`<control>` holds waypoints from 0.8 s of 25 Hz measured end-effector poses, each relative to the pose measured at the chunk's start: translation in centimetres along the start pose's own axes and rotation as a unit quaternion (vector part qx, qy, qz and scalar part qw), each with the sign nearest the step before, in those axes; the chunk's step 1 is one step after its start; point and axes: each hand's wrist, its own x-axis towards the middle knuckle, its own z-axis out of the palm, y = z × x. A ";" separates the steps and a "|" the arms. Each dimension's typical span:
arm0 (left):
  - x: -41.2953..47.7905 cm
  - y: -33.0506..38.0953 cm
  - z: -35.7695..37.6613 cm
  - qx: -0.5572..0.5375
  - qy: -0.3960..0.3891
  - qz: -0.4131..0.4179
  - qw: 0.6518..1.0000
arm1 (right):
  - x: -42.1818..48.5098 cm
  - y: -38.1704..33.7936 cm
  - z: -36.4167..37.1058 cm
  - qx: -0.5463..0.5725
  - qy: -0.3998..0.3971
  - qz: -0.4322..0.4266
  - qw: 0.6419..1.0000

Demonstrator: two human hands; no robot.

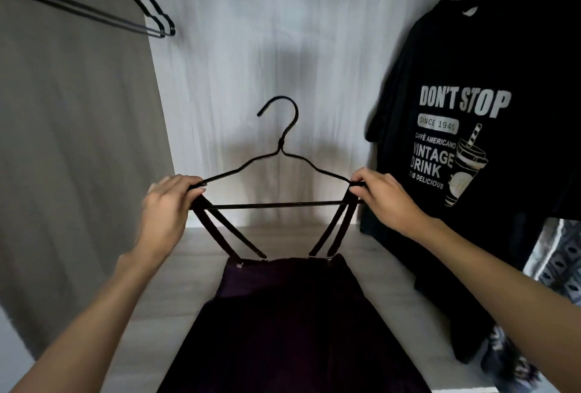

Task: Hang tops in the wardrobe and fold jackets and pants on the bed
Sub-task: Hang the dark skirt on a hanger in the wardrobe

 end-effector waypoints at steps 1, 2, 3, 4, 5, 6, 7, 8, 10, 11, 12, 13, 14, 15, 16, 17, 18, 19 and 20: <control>1.8 0.1 -0.5 0.009 0.020 0.011 1.000 | 0.9 -0.4 -1.1 -0.006 0.019 -0.006 1.000; 3.6 0.1 -0.9 0.006 0.034 0.016 0.999 | 1.8 -0.9 -2.4 0.000 0.043 -0.008 0.999; 5.5 0.2 -1.3 -0.002 0.042 0.018 0.999 | 2.7 -1.6 -3.7 0.010 0.068 -0.009 0.998; 7.4 0.4 -1.8 -0.012 0.048 0.020 0.999 | 3.5 -2.2 -5.2 0.014 0.091 -0.012 0.996; 8.9 0.5 -2.2 -0.023 0.052 0.020 0.998 | 4.2 -2.8 -6.5 0.010 0.106 -0.017 0.994; 10.6 0.8 -2.6 -0.040 0.055 0.023 0.997 | 4.7 -3.4 -7.9 0.001 0.118 -0.014 0.993; 11.9 1.1 -3.1 -0.057 0.055 0.027 0.997 | 4.8 -4.0 -9.2 -0.007 0.125 -0.013 0.992; 13.0 1.5 -3.4 -0.069 0.052 0.032 0.996 | 4.9 -4.4 -10.3 -0.015 0.132 -0.013 0.991; 14.8 2.7 -4.5 -0.090 0.052 0.045 0.994 | 4.5 -5.1 -12.5 -0.037 0.146 -0.010 0.989; 15.6 3.5 -5.2 -0.099 0.054 0.050 0.992 | 4.1 -5.6 -13.9 -0.051 0.151 -0.007 0.987; 16.2 4.2 -6.0 -0.099 0.058 0.058 0.992 | 3.8 -6.1 -15.1 -0.064 0.157 -0.007 0.985; 16.7 4.9 -6.8 -0.096 0.062 0.066 0.991 | 3.4 -6.8 -16.4 -0.076 0.166 -0.009 0.983; 17.1 5.8 -7.8 -0.091 0.071 0.079 0.990 | 2.8 -7.5 -18.0 -0.087 0.179 -0.013 0.980; 17.5 6.6 -8.7 -0.087 0.079 0.090 0.989 | 2.4 -8.2 -19.5 -0.097 0.193 -0.019 0.976; 17.8 7.3 -9.6 -0.084 0.089 0.097 0.988 | 2.0 -8.9 -20.8 -0.109 0.207 -0.021 0.972; 18.0 8.0 -10.4 -0.088 0.102 0.103 0.986 | 1.5 -9.7 -22.1 -0.125 0.219 -0.022 0.967; 18.1 9.1 -11.3 -0.096 0.116 0.107 0.983 | 0.8 -10.5 -23.7 -0.147 0.228 -0.024 0.962; 18.3 10.0 -12.1 -0.108 0.124 0.104 0.981 | 0.4 -11.1 -24.9 -0.175 0.232 -0.027 0.957; 18.6 11.1 -12.9 -0.121 0.128 0.096 0.980 | 0.0 -11.6 -26.2 -0.200 0.237 -0.029 0.950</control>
